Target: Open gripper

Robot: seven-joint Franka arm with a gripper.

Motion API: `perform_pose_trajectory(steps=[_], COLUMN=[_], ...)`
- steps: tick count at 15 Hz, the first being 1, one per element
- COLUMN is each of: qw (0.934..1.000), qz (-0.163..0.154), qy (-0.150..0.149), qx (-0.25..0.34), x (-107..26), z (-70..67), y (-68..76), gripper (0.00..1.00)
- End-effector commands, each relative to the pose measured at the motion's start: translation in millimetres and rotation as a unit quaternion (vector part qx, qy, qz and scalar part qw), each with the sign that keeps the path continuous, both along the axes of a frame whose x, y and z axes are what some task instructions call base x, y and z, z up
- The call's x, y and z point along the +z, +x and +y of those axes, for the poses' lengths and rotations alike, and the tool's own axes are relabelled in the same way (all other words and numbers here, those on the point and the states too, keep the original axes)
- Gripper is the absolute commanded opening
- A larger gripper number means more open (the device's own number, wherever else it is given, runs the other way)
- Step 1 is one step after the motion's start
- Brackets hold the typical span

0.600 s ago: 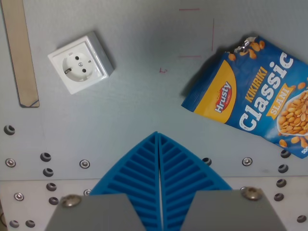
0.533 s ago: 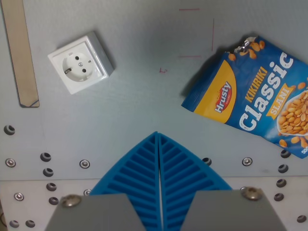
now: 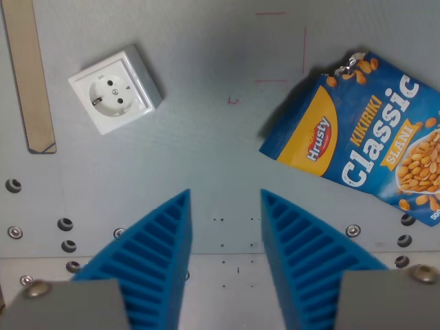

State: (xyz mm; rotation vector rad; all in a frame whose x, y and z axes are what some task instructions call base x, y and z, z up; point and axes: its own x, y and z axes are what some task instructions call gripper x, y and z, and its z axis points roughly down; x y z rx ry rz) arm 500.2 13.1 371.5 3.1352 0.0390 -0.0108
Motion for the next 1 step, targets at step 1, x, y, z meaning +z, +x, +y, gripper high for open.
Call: perform_pose_trajectory(steps=[1], qw=[1.0000], qz=[-0.002], qy=[0.000], qx=[0.000], x=[1.8], z=[-0.1], y=[-0.3], gripper=[1.00])
